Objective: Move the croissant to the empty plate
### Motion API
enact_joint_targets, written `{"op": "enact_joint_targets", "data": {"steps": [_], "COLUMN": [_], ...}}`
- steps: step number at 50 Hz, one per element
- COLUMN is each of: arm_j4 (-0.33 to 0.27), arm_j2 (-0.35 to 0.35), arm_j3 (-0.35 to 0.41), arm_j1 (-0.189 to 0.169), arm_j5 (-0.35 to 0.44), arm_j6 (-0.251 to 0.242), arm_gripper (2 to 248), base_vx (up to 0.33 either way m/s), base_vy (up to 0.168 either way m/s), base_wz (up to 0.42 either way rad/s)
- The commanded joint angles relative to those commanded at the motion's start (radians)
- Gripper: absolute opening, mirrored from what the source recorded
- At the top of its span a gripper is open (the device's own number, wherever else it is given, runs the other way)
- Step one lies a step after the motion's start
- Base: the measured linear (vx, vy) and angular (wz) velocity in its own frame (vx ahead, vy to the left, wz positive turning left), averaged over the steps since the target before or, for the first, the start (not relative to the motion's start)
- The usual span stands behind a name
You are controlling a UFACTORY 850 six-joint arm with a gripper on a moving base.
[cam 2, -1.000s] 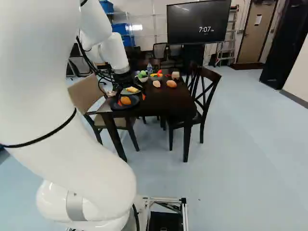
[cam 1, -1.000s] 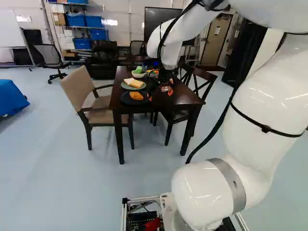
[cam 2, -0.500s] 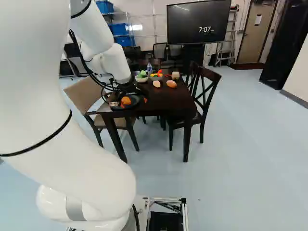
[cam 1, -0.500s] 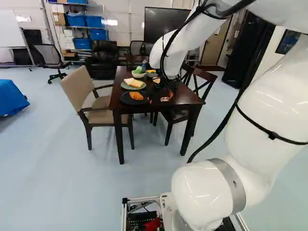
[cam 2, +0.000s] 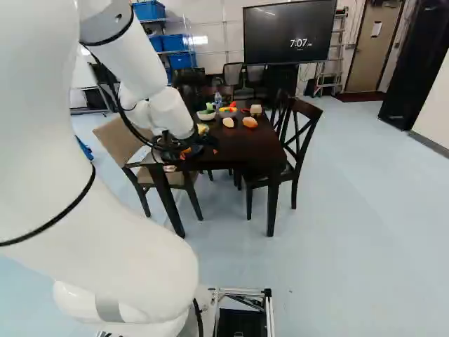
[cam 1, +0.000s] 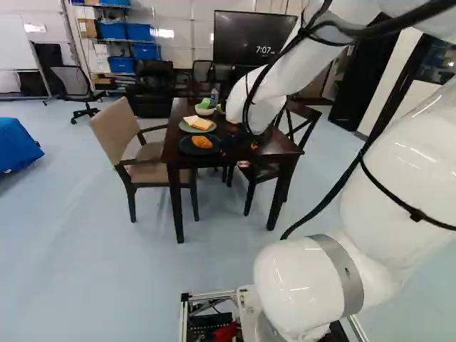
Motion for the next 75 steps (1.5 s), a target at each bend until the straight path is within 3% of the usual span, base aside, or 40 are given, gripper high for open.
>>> {"op": "enact_joint_targets", "data": {"steps": [38,75], "arm_j4": [0.007,0.011], "arm_j2": [0.092,0.15], "arm_j3": [0.267,0.435], "arm_j1": [-0.032,-0.052], "arm_j5": [0.46,0.751], "arm_j6": [0.068,0.11], "arm_gripper": [247,247], "base_vx": [0.0,0.0], "base_vy": [0.0,0.0], "base_wz": [0.0,0.0]}}
